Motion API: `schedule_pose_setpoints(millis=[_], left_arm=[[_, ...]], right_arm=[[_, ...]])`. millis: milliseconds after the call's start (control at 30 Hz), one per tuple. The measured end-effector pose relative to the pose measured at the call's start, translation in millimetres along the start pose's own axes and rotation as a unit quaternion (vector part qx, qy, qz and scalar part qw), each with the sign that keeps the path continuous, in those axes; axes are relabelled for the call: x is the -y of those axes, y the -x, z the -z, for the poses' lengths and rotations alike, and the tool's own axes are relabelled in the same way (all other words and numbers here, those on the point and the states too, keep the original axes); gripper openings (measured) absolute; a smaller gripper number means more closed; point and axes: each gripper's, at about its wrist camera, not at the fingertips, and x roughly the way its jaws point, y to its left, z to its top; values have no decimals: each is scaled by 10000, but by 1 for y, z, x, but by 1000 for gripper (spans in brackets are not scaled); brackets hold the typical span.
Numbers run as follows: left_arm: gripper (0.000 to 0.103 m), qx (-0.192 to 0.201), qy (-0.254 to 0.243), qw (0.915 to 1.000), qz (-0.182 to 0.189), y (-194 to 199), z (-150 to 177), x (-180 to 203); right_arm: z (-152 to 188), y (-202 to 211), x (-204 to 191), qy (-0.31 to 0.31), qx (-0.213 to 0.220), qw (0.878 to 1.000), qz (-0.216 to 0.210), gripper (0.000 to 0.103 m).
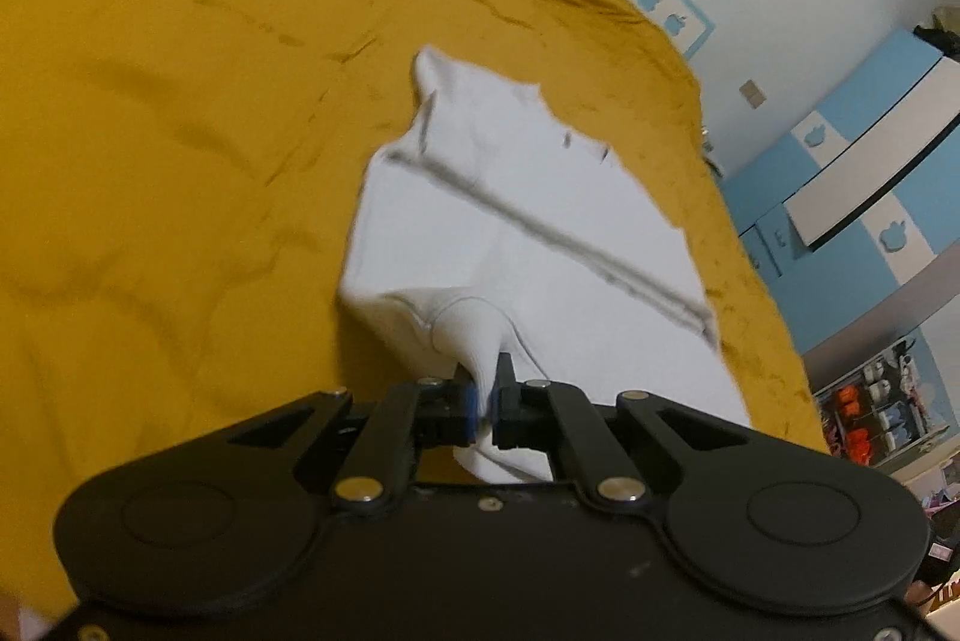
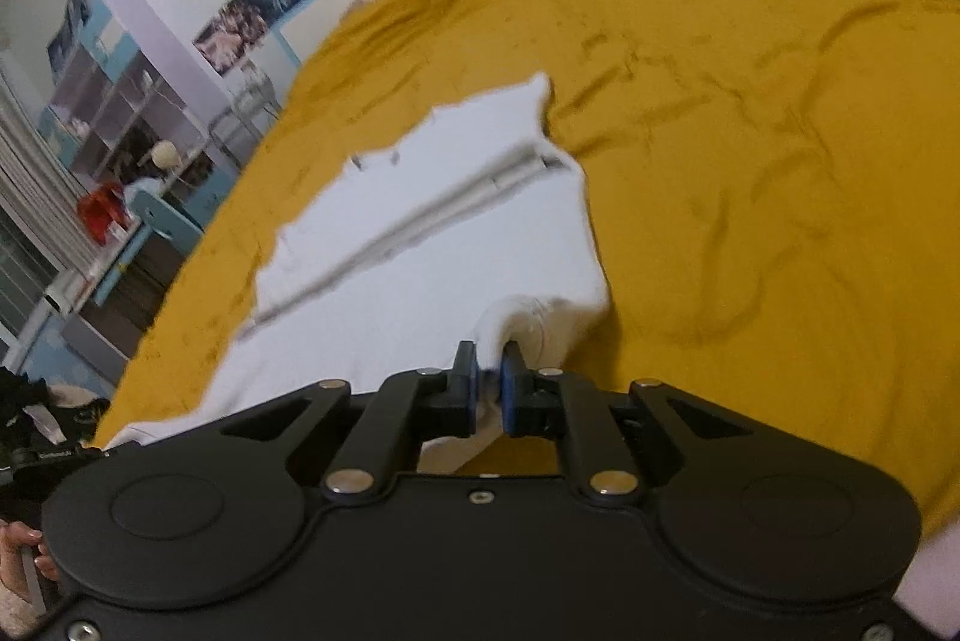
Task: Fold small clothes
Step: 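Grasp the hem with both tools and fold it up toward the collar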
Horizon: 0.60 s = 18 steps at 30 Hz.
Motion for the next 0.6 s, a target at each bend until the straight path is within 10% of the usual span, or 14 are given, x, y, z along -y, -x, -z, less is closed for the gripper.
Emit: schedule_pose_setpoints(millis=[600], left_arm=[[1,380,-626,9973,99,-163,-204,49]], right_arm=[[-193,-168,-15,112,753,9970,-101,8]])
